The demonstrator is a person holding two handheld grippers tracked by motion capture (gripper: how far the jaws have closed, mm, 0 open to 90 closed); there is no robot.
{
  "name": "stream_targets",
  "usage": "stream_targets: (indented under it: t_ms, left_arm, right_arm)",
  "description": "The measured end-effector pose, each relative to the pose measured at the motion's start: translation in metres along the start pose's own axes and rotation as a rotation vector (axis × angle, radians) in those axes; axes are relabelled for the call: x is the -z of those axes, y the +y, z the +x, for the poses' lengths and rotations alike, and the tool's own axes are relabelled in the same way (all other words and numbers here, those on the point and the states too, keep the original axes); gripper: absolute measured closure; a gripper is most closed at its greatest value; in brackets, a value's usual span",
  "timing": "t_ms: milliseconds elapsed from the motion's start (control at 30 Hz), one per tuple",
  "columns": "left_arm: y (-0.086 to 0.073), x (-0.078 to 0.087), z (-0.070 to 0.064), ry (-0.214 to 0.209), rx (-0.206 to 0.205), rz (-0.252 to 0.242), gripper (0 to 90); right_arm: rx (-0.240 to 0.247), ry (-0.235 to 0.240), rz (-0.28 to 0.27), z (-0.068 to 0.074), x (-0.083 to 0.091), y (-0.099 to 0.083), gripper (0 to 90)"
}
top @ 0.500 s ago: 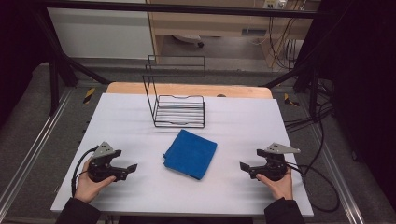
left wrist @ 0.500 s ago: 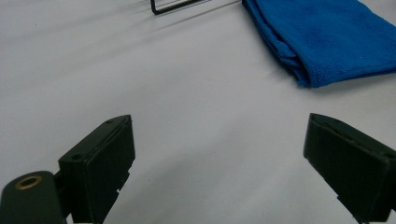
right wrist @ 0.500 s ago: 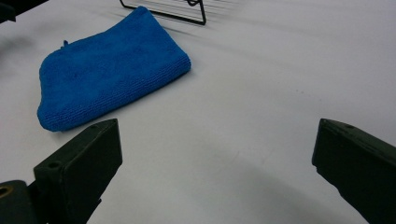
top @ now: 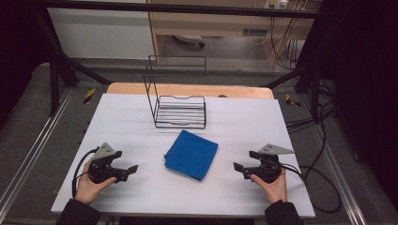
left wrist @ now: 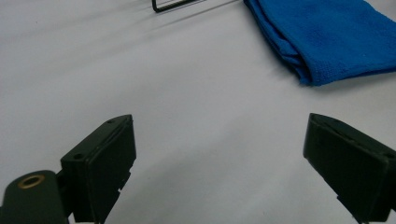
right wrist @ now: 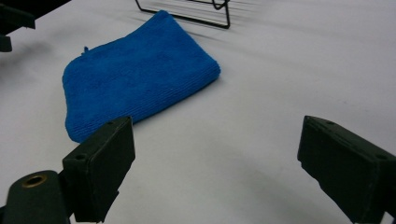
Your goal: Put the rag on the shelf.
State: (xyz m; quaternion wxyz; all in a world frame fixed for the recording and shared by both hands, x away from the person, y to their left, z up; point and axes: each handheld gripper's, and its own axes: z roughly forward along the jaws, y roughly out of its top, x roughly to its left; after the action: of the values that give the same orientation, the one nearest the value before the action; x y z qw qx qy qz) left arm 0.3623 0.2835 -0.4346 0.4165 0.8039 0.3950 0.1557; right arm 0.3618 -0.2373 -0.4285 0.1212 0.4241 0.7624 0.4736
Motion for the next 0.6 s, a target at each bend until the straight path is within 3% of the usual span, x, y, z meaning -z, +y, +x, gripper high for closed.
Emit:
stream_targets:
  t_ms: [367,567,600]
  left_arm:
    - [0.0,-0.001,0.0,0.007,0.001,-0.001,9.7]
    - [0.0,-0.001,0.0,0.01,0.0,0.0,10.2]
    - [0.0,-0.001,0.0,0.011,-0.001,0.0,10.6]
  right_arm:
    - [0.06,0.071,0.049,0.035,-0.025,0.007,20.6]
    - [0.084,0.12,0.073,0.053,-0.039,0.011,28.4]
    - [0.113,0.139,0.087,0.062,-0.044,0.012,33.5]
